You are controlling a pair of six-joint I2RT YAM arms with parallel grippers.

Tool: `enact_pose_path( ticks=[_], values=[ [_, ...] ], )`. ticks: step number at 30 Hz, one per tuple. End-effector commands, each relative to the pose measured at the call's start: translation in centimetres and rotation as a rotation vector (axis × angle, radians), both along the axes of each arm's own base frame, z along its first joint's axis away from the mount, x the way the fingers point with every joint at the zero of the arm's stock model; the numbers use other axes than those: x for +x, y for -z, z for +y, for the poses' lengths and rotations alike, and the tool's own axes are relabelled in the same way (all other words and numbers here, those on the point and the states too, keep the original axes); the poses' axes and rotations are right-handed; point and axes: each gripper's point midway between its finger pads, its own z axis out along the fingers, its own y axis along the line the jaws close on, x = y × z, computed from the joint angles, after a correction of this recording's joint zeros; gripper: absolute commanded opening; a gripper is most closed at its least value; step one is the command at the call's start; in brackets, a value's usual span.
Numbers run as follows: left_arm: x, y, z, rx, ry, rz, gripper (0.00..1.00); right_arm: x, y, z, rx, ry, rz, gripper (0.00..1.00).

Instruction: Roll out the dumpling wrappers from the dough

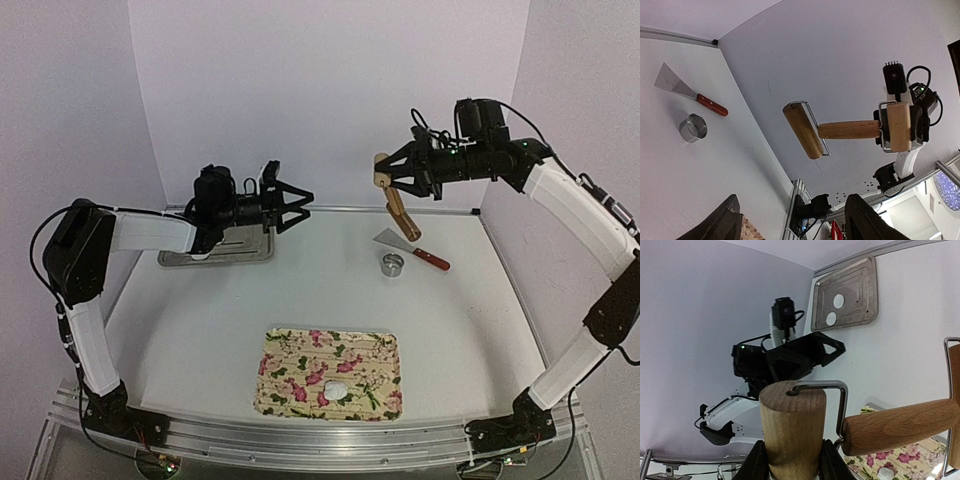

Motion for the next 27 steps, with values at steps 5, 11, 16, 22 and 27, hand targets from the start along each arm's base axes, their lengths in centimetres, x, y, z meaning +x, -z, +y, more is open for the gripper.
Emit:
enact_pose_path(
  ticks=[5,11,16,22,27],
  values=[
    [-1.1,-3.1,-3.3,-0.155,0.104,-0.038,1.0,-1.8,-5.0,3.7,0.123,-0.098,-0.084,0.0],
    [-1.4,-3.3,-4.9,-0.21,0.132,-0.016,0.99,-2.6,-5.6,6.0,0.158,-0.165,-0.084,0.0],
    [-1.8,-3.0,-6.2,-0.224,0.159,-0.004,1.0,-3.1,-5.6,7.4,0.173,-0.205,-0.077,0.0],
    [-1.9,-3.4,-7.6,-0.248,0.2,0.0,0.97,-3.2,-5.4,7.6,0.177,-0.219,-0.069,0.0],
    [-1.8,-3.1,-7.9,-0.249,0.209,0.029,0.71,-3.1,-4.8,7.5,0.166,-0.21,-0.061,0.0]
  ],
)
